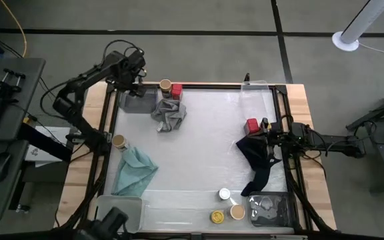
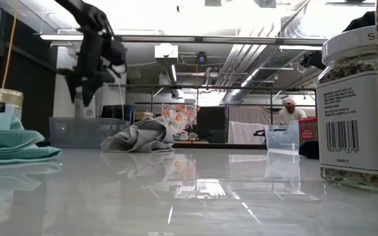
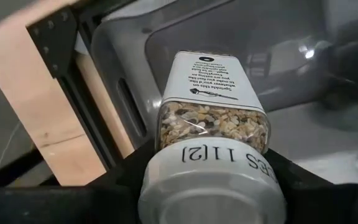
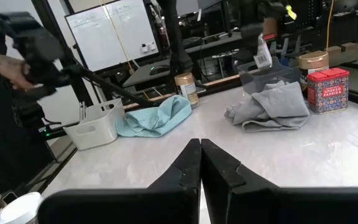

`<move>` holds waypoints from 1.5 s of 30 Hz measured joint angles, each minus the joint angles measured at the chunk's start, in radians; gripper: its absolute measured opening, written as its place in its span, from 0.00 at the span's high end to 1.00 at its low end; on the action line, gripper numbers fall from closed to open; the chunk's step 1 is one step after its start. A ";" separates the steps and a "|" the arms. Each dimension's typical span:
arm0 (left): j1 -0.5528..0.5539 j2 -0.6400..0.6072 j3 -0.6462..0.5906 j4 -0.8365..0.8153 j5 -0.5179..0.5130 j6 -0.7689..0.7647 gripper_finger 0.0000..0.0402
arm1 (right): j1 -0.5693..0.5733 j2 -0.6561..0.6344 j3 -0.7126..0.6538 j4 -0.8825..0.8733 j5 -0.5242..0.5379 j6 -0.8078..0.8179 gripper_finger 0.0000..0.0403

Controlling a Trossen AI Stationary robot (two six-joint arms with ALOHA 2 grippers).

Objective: Sort spices by type
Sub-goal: Put the top white seasoning bottle into the top black bin

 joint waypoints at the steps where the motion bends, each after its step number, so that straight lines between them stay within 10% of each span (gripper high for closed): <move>1: 0.012 0.020 0.000 0.001 0.000 0.005 0.59 | 0.000 0.000 0.000 0.000 0.000 0.000 1.00; 36: 0.101 0.155 0.003 0.049 0.022 0.004 0.40 | 0.000 0.000 0.000 0.000 0.000 0.000 1.00; 45: 0.110 0.151 0.214 -0.037 0.051 0.021 0.40 | 0.000 0.000 0.000 0.000 0.000 0.000 1.00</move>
